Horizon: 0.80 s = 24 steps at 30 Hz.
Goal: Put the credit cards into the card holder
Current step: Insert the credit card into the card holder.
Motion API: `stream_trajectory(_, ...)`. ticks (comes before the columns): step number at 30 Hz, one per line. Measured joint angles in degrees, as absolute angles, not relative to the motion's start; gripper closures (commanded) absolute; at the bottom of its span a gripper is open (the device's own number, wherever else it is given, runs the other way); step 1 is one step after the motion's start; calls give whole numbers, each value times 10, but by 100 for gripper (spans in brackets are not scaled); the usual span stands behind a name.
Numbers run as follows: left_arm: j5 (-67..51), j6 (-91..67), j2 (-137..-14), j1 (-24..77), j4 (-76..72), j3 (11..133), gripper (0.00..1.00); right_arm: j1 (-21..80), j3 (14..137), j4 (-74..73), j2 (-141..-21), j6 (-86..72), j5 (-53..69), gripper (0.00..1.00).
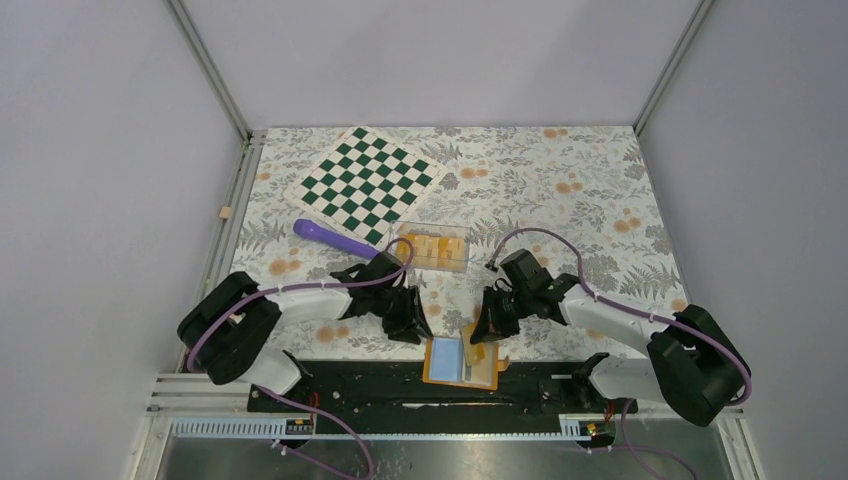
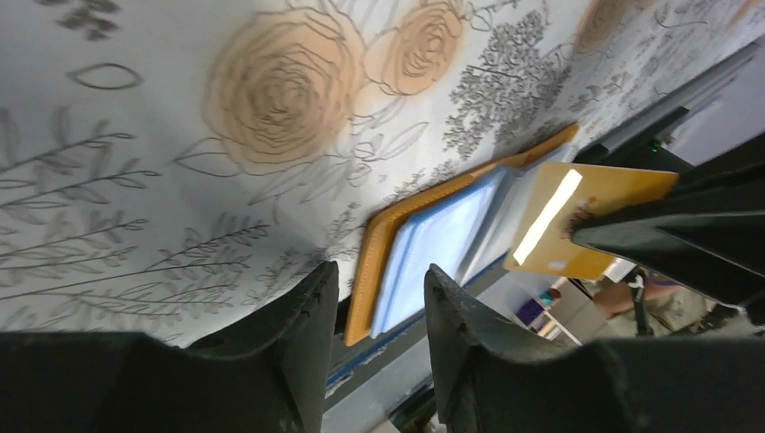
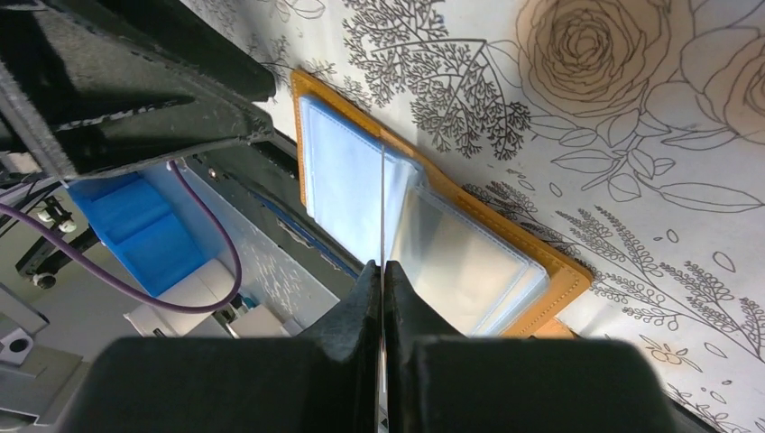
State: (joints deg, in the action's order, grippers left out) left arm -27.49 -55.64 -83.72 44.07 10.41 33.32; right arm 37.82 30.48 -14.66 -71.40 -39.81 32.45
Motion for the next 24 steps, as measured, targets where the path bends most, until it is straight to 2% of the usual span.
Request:
stream_trajectory(9,-328,-606,-898,487,17,338,60,384,281,-112,-729,-418,319,100)
stream_trajectory(13,-331,-627,-904,496,-18,333,63,384,271,-104,-742,-419,313,100)
stream_trajectory(17,-330,-639,-904,496,-27,325,75,383,270,-98,-754,-418,314,100)
stream_trajectory(21,-330,-645,-909,495,-27,321,95,383,274,-104,-757,-411,313,100)
stream_trajectory(24,-330,-651,-916,496,-37,316,99,384,279,-121,-744,-404,302,100)
